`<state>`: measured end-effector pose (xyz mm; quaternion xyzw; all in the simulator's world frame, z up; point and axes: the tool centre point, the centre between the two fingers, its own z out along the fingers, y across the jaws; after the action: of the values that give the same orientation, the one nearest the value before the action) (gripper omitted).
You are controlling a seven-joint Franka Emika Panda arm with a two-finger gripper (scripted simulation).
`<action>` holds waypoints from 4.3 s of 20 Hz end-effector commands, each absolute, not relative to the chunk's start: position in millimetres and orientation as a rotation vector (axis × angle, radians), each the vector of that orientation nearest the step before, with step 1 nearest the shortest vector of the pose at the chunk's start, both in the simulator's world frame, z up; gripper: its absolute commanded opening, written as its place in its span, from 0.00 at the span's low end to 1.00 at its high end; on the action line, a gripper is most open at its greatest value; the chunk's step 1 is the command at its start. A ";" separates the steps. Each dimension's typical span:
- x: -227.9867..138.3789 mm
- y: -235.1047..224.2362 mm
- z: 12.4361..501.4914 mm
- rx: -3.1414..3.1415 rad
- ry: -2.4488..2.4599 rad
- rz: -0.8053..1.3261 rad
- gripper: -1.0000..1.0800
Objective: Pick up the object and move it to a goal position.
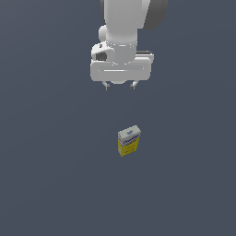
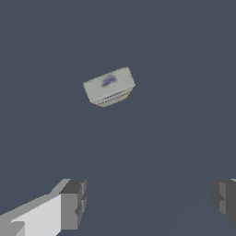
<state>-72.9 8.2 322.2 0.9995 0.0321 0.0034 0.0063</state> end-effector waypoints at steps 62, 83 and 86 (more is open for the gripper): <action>21.2 40.6 225.3 2.810 -1.395 -0.003 0.96; 38.1 50.5 200.9 2.661 -1.670 -0.001 0.96; 38.0 50.4 193.6 2.660 -1.671 0.000 0.96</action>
<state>38.3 50.4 197.7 0.8469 -0.5317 0.0003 -0.0002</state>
